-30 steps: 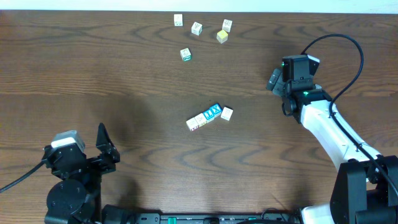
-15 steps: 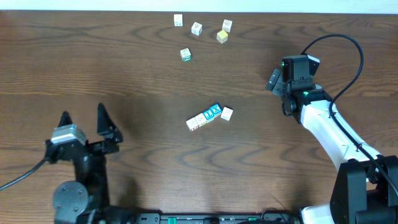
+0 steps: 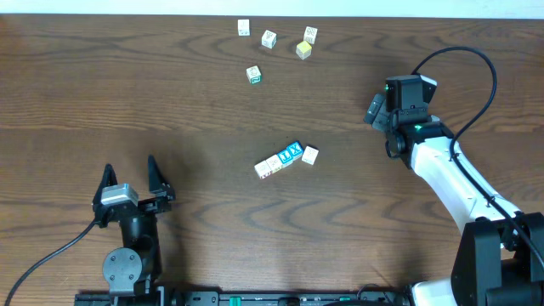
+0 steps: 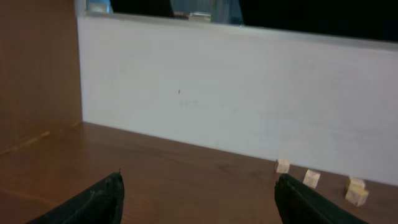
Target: Lift 5 blocks
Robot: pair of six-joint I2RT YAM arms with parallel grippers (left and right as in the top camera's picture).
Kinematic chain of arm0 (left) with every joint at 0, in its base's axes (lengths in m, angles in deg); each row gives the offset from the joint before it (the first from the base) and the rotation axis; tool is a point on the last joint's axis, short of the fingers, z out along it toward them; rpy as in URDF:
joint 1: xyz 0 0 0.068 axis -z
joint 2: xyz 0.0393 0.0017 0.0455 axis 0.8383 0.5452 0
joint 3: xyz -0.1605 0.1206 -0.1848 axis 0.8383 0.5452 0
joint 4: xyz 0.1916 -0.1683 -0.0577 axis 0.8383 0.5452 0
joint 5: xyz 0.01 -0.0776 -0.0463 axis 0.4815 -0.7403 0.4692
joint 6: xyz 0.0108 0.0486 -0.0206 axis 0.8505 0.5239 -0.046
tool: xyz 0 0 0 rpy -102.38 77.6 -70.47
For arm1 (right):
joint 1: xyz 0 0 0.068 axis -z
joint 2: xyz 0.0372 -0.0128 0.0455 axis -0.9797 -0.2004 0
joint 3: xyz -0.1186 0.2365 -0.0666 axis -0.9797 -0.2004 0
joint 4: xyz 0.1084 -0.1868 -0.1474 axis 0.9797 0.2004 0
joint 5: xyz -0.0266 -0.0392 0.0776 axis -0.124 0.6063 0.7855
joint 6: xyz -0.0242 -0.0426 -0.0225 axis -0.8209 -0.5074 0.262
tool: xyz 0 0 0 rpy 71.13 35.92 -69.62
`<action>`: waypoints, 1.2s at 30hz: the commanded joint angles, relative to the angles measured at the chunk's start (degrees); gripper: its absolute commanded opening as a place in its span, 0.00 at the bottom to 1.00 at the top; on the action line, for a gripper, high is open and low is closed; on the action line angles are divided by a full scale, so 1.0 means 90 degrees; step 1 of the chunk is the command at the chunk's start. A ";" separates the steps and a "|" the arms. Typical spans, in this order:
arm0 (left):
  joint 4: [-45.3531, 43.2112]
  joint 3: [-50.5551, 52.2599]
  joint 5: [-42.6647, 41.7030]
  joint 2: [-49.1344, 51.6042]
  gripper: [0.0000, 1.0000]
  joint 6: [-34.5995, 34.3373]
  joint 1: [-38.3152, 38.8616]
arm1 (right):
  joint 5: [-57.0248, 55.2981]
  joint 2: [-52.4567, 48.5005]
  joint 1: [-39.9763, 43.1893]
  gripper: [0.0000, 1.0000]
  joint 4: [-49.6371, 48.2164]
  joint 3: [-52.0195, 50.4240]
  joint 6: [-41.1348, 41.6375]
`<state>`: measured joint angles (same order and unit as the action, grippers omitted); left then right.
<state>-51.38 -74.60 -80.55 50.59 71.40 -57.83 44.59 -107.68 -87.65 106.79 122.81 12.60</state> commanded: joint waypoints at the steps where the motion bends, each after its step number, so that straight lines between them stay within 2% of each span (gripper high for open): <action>1: 0.0347 0.0036 -0.0170 -0.0262 0.78 0.0202 -0.0109 | -0.0109 0.0068 0.0024 0.99 0.0002 0.0053 -0.0017; 11: 0.1197 0.0330 -0.0146 -0.0678 0.78 0.0180 -0.0165 | -0.0112 0.0068 0.0024 0.99 0.0000 0.0053 -0.0017; 16: 0.2278 0.0330 -0.0240 -0.0665 0.78 0.0068 -0.0165 | -0.0109 0.0068 0.0024 0.99 0.0000 0.0053 -0.0017; 36: 0.2263 0.0330 -0.0386 -0.0653 0.78 0.0083 -0.0165 | -0.0112 0.0068 0.0024 0.99 0.0000 0.0053 -0.0017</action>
<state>-33.94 -72.28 -84.12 45.04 72.48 -59.12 44.55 -107.68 -87.65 106.79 122.81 12.60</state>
